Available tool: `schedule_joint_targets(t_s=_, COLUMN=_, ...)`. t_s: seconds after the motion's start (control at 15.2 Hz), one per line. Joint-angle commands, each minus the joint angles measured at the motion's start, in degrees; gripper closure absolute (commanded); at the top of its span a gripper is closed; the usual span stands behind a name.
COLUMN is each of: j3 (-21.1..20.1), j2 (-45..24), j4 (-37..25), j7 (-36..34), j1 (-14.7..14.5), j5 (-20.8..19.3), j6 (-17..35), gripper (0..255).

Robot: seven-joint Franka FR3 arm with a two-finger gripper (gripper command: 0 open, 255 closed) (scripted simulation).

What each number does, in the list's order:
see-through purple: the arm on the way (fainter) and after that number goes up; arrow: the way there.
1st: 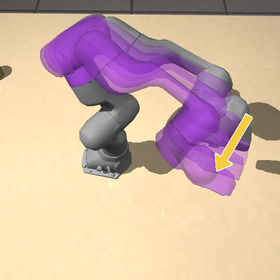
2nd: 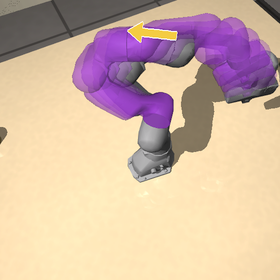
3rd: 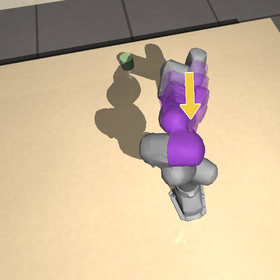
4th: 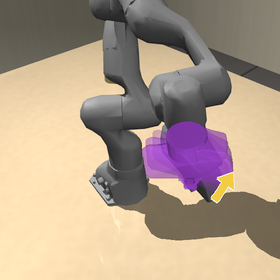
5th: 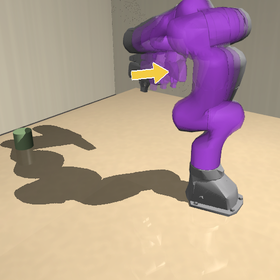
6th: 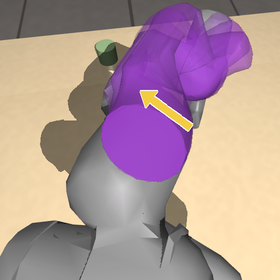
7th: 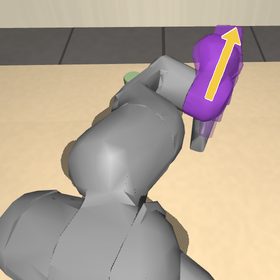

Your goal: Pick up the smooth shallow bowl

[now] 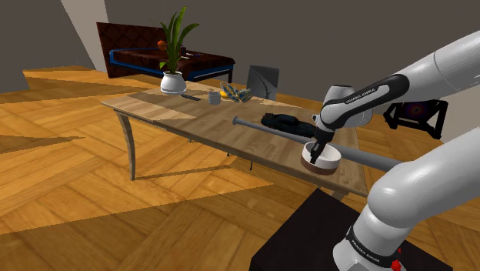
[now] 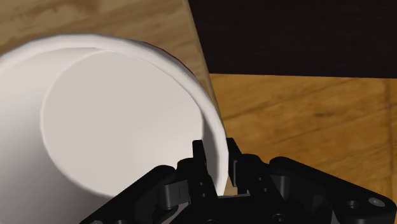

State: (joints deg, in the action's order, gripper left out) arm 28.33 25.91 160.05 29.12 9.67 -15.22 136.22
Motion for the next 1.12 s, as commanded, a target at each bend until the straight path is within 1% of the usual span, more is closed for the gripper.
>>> schedule_joint_targets(t_s=0.0, j3=0.0, j2=0.0, j4=0.0, j7=0.0, j1=0.0, j5=0.0, j6=0.0, gripper=255)
schedule_joint_targets(t_s=0.26, j3=0.1, j2=0.0, j4=0.0, j7=0.1, j1=0.1, j5=-0.1, j6=0.0, gripper=255)
schedule_joint_targets(t_s=1.06, j3=-2.9, j2=7.5, j4=-4.8, j7=-0.7, j1=0.8, j5=0.5, j6=-12.3, gripper=255)
